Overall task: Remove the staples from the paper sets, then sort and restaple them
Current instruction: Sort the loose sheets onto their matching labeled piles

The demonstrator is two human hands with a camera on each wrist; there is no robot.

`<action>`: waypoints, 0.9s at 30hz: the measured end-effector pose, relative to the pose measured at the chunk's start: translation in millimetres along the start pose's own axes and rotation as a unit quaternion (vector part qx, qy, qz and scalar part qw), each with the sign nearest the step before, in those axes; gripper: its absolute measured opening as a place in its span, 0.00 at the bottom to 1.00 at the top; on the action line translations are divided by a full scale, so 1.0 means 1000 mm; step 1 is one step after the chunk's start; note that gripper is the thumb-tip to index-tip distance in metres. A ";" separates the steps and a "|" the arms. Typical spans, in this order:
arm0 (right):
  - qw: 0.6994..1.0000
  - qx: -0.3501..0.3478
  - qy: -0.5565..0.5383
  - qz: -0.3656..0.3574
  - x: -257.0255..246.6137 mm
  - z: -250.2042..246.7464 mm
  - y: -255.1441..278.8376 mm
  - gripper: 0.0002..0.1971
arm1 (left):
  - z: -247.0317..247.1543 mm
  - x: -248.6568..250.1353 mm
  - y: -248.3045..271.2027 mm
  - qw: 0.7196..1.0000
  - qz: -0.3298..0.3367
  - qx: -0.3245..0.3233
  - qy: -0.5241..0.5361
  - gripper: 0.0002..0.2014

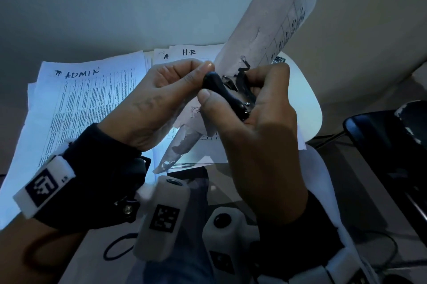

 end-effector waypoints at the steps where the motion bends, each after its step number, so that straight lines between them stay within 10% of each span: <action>1: 1.000 -0.002 -0.007 0.004 0.000 0.000 0.000 0.18 | 0.000 0.000 0.001 1.000 0.000 -0.004 0.001 0.12; 27: 0.990 0.014 -0.121 0.066 0.027 -0.008 -0.003 0.10 | 0.000 -0.009 0.000 0.996 0.014 0.015 -0.082 0.07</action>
Point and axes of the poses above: each hand's wrist, its own y-axis away from the middle knuckle, its own z-axis out of the palm, x = y × z, the point moved 7 cm from there along -y, towards the middle knuckle, and after that the axes turned 4 degrees about z, right-handed, at the moved point
